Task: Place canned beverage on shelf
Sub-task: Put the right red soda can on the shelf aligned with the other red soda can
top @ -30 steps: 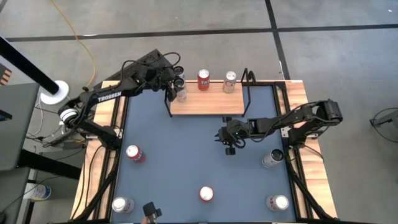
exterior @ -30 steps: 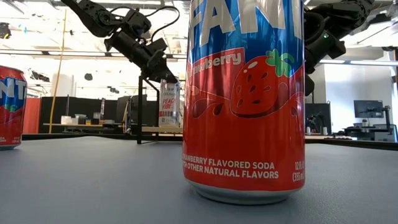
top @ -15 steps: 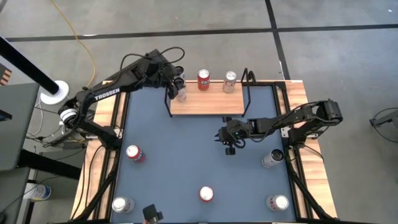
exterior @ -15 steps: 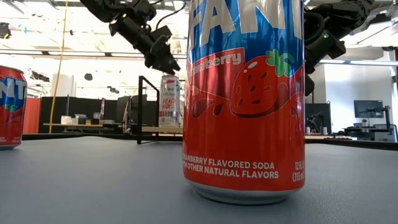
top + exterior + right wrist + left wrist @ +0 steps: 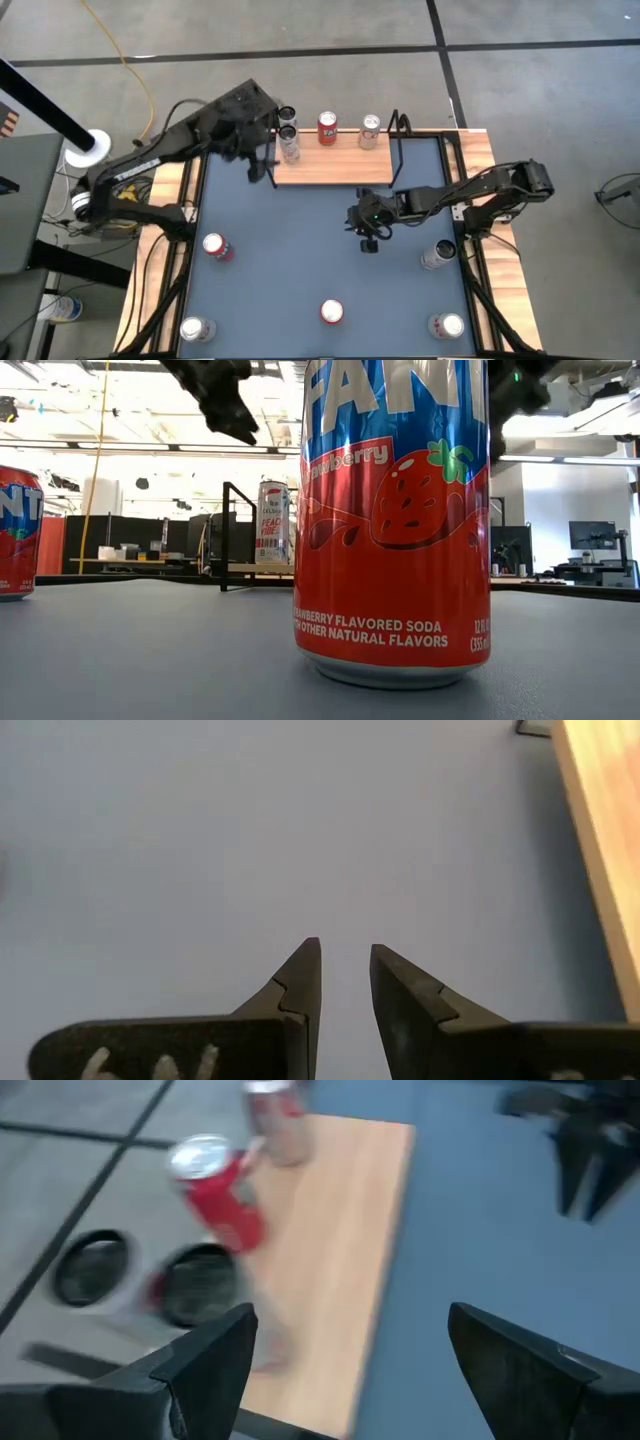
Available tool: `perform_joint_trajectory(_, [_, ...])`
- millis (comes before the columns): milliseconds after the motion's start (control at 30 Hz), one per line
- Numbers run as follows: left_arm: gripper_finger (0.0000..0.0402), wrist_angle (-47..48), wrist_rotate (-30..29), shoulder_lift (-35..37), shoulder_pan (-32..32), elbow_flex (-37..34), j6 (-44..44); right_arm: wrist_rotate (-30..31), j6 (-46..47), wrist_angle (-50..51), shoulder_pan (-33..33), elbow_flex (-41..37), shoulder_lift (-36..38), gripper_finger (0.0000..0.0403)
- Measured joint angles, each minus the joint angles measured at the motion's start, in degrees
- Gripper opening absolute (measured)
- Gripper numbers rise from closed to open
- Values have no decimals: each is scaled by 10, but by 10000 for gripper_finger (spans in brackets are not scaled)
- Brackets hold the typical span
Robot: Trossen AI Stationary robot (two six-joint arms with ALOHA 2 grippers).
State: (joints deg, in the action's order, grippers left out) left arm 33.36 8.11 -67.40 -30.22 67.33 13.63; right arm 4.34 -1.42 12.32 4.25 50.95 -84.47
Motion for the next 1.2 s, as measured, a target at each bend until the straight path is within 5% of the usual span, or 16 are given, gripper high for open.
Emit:
perform_joint_trajectory(433, [319,-33,-187,235,191,-204,-67,0,-86,-3,172,109,-3,97])
perform_joint_trajectory(800, [319,-52,-237,361,225,-338,-109,0,-159,-85,224,109,-3,106])
perform_joint_trajectory(1200, [319,-53,-271,365,224,-322,-85,-14,-169,-123,232,145,-112,229])
